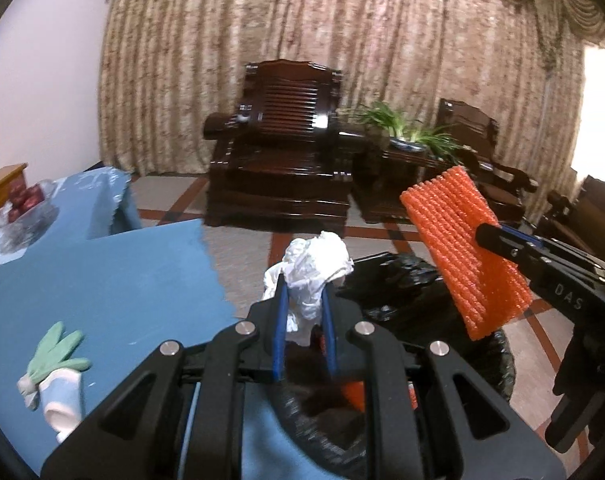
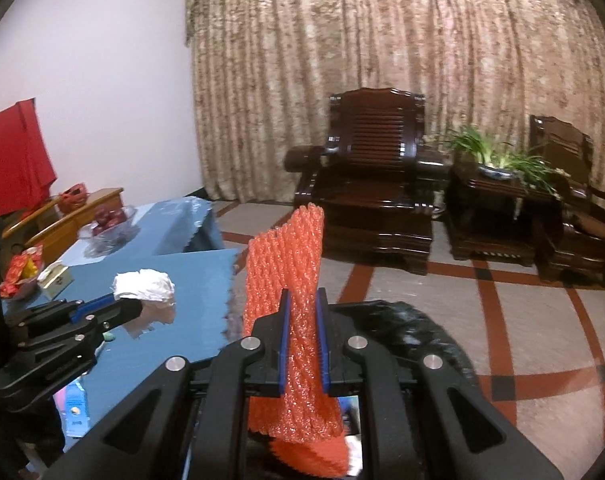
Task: Collect trash
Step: 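Carry the foam net and tissue over the bin and open both tools, then move both open tools back over the table toward the blue tube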
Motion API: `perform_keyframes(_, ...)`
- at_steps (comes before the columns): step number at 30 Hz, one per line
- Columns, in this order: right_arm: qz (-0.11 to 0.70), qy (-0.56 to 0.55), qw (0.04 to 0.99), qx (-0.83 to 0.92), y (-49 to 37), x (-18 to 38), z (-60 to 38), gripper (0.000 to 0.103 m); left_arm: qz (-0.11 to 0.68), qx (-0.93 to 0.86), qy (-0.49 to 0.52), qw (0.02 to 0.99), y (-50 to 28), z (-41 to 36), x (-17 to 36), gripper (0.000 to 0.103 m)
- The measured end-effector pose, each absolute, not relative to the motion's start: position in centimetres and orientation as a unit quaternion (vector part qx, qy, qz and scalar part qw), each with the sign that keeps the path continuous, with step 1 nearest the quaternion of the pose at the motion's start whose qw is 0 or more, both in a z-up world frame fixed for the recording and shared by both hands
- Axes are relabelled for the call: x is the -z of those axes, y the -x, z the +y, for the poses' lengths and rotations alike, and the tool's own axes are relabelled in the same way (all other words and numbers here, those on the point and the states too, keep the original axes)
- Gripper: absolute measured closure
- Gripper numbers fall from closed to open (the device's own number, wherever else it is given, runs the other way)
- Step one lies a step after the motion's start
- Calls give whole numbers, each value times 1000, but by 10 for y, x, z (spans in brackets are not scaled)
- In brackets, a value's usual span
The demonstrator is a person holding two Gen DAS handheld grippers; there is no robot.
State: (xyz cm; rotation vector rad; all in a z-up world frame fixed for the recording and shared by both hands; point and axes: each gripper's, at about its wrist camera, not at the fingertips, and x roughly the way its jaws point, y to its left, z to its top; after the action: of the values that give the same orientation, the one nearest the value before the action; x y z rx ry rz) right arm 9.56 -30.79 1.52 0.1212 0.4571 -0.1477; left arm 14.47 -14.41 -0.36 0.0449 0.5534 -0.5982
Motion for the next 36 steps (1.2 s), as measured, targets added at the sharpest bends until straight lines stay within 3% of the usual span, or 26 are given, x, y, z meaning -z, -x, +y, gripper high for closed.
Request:
perform_keyframes(18,262,-82,953,131,-99,23,-382,91,309,351,-25,884,-175,-238,45,87)
perform_keyframes(23,272,-74,949,143,-101,30,-386,84,323,362,-16,874,-181,-243,51,68)
perform_keyframes(24,273,-73,948,147,-101,31,-387,78,324,364,-13,873,-181,-243,51,62)
perform_keyframes(27,271,-73,947,154,-97,31,-387,66,321,366,-9,873,-180,-240,49,57)
perform_keyframes(29,267,-72,947,161,-95,30,-387,49,318,365,-8,875,-181,-237,46,54)
perform_keyframes(30,263,-71,948,167,-93,29,-386,36,315,362,-6,877,-181,-233,45,51)
perform_keyframes(32,257,-69,949,167,-90,26,-384,33,311,357,-5,881,-181,-228,42,46)
perform_keyframes(34,250,-70,952,164,-87,24,-381,18,305,351,-5,885,-178,-218,38,37)
perform_keyframes(36,239,-70,955,160,-83,19,-375,14,298,343,-7,891,-175,-205,34,31)
